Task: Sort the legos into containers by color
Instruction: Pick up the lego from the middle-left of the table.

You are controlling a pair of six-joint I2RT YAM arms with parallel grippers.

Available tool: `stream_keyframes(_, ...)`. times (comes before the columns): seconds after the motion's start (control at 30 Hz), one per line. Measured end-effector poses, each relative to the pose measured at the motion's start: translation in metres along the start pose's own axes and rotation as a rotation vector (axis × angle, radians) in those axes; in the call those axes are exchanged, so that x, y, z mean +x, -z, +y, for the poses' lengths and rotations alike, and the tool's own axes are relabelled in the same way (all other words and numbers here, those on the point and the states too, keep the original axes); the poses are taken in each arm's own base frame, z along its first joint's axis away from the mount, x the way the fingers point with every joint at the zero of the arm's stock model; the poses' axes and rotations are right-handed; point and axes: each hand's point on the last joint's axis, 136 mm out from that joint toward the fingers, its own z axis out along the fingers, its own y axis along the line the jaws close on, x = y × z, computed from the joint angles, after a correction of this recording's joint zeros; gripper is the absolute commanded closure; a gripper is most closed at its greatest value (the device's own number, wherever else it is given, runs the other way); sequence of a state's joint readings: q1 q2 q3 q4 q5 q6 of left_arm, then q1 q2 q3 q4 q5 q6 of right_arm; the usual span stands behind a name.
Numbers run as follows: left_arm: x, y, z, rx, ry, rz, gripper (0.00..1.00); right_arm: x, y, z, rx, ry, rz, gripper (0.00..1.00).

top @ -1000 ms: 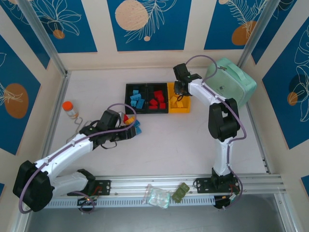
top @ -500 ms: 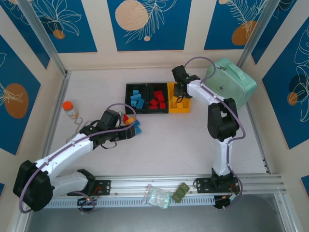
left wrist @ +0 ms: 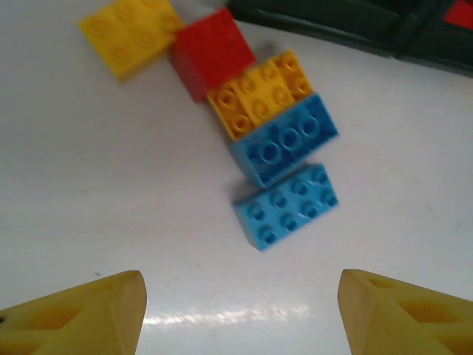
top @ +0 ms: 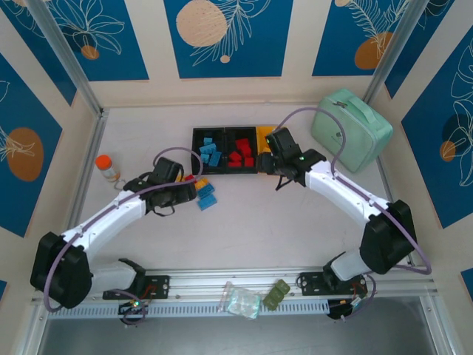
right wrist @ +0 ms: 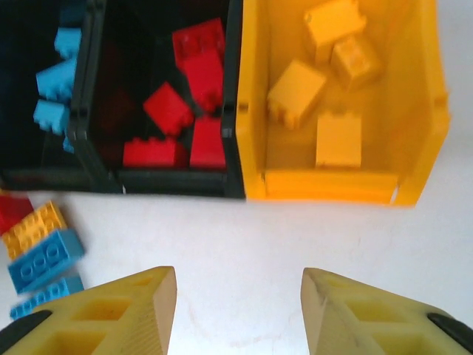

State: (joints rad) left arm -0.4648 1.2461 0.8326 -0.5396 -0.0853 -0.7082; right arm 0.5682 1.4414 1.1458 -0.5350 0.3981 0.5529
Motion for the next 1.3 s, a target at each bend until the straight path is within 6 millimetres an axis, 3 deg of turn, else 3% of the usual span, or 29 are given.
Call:
stream_keyframes(0.2,-0.022,-0.017,0.027,-0.108,0.095,-0.011,0.18,0.036,0.007,0.002,-0.025,0.001,0.046,0.52)
stream_keyframes(0.33,-0.036,-0.033,0.033,-0.14,0.161,-0.008,0.11,0.048,0.012,0.0,-0.032,-0.013,0.052,0.52)
stream_keyframes(0.57,-0.056,-0.058,0.034,-0.172,0.263,0.004,0.09,0.068,0.019,-0.012,-0.027,-0.058,0.063,0.52)
stream_keyframes(0.87,-0.072,-0.079,0.032,-0.211,0.336,-0.004,0.09,0.071,0.037,-0.019,-0.044,-0.096,0.031,0.52)
stream_keyframes(1.3,-0.066,-0.108,0.041,-0.266,0.403,0.039,0.11,0.079,0.039,-0.026,-0.031,-0.113,0.043,0.52)
